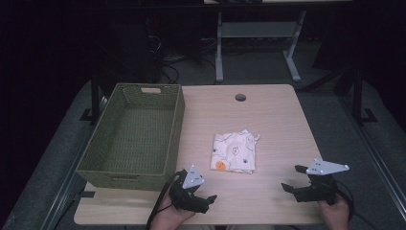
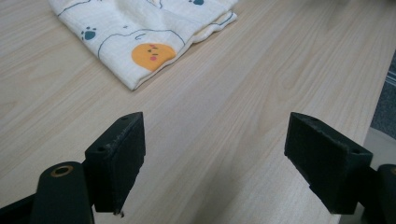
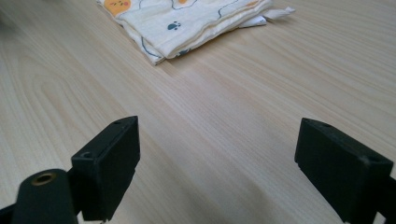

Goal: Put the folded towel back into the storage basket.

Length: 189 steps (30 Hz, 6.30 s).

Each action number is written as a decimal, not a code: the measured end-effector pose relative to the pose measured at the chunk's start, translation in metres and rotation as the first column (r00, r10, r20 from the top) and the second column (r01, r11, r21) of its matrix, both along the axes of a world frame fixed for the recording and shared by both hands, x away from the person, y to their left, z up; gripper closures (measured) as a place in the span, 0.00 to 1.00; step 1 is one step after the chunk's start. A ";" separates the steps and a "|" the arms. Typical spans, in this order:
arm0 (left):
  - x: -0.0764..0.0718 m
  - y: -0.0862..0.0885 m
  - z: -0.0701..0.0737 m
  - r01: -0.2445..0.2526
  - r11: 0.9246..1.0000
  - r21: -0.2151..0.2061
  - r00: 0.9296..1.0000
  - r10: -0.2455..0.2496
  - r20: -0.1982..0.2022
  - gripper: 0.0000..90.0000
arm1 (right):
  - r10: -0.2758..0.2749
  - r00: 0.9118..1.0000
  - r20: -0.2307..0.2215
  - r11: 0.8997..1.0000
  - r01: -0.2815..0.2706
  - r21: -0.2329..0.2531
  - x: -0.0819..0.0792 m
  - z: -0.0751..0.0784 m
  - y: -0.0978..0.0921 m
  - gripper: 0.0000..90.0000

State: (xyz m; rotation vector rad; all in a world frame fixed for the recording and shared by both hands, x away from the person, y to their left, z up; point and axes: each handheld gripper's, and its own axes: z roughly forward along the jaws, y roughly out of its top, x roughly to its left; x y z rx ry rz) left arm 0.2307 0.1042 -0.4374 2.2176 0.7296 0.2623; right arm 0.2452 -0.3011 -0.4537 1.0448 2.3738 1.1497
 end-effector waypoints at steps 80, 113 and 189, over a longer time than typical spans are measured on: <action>0.165 -0.120 -0.010 -0.012 0.952 0.307 0.989 0.057 -0.137 0.40 | 0.025 0.999 0.034 0.997 -0.028 0.074 -0.005 0.010 -0.003 0.15; 0.171 -0.105 -0.003 -0.019 0.965 0.262 0.981 0.070 -0.184 0.92 | 0.028 0.999 0.042 0.996 -0.032 0.079 -0.007 0.012 -0.003 0.15; 0.130 0.005 0.133 0.066 0.998 -0.023 0.952 -0.070 -0.297 0.92 | 0.011 0.999 0.032 0.999 -0.012 0.035 -0.003 0.009 0.000 0.15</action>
